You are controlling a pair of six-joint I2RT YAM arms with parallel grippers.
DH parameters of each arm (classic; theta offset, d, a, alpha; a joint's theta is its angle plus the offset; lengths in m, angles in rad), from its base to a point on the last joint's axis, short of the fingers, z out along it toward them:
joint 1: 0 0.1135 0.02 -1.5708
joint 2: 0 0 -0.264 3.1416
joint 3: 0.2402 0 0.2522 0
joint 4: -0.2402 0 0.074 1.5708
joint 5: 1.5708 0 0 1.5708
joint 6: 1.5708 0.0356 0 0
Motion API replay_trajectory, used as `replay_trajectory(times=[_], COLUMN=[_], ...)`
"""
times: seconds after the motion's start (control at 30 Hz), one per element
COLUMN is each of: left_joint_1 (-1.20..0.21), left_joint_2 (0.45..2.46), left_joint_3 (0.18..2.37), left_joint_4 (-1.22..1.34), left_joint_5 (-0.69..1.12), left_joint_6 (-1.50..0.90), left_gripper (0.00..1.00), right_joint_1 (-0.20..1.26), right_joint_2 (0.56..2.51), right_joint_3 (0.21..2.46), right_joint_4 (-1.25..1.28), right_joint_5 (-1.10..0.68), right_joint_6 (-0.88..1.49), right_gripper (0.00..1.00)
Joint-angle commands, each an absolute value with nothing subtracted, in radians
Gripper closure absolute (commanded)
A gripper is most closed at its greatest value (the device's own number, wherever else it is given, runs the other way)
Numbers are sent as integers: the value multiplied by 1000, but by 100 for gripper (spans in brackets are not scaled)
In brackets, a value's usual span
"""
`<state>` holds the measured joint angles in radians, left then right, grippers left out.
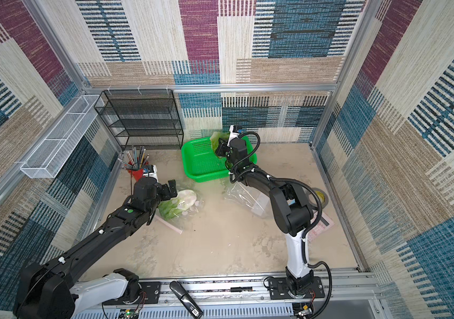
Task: Open the zip-top bag and take out the chinese cabbages
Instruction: Place the Chinese cabbage in the basket.
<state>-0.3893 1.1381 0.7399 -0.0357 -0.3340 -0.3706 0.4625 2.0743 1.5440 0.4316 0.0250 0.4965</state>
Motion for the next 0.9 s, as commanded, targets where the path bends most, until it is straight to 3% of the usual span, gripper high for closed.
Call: replay_trajectory(times=[0.0, 0.33, 0.43, 0.57, 0.63, 0.87], left_joint_1=[-357, -242, -197, -127, -89, -13], left_joint_2=[1116, 1048, 1039, 1034, 1030, 1018], left_joint_3=[718, 663, 650, 639, 631, 611], left_joint_4=[-93, -176, -190, -216, -226, -227], left_joint_5=[-346, -292, -252, -212, -191, -148], left_joint_6=[-413, -458, -477, -510, -535, -604], left_gripper=[1, 1, 1, 1, 1, 1], right_joint_1=[465, 463, 459, 457, 454, 454], right_joint_2=[2135, 2267, 2306, 2286, 2263, 2140], right_joint_3=[1596, 1685, 1724, 1681, 1659, 1606], right_joint_4=[419, 363, 318, 339, 343, 398], right_joint_5=[58, 78, 42, 44, 46, -58], right_joint_6=[525, 629, 640, 627, 612, 534], right_gripper=[100, 100, 96, 74, 55, 23])
